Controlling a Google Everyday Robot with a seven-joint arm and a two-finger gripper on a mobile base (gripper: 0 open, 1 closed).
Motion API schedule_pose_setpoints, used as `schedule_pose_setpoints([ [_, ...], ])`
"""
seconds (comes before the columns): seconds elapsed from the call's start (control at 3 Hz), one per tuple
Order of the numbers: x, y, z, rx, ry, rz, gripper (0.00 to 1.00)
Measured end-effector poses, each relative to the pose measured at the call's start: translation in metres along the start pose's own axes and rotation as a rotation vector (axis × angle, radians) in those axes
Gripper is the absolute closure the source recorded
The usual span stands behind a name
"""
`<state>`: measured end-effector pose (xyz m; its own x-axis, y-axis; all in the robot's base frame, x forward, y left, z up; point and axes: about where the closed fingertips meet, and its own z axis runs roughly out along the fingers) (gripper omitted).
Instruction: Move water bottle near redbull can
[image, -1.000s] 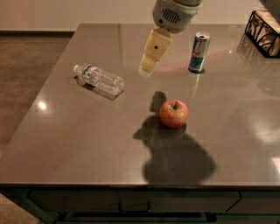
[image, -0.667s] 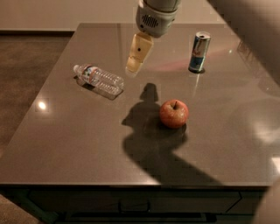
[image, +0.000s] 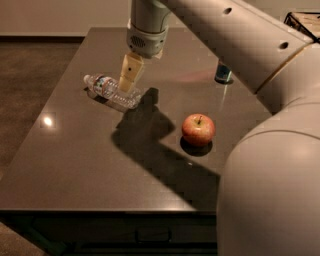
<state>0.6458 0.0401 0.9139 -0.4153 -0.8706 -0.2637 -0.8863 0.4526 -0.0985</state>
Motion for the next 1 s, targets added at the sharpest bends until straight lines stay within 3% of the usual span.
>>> schedule_pose_setpoints([
  [0.67, -0.021, 0.024, 0.056, -0.052, 0.073, -0.046, 0.00],
  [1.0, -0.026, 0.025, 0.071, -0.054, 0.107, -0.062, 0.17],
])
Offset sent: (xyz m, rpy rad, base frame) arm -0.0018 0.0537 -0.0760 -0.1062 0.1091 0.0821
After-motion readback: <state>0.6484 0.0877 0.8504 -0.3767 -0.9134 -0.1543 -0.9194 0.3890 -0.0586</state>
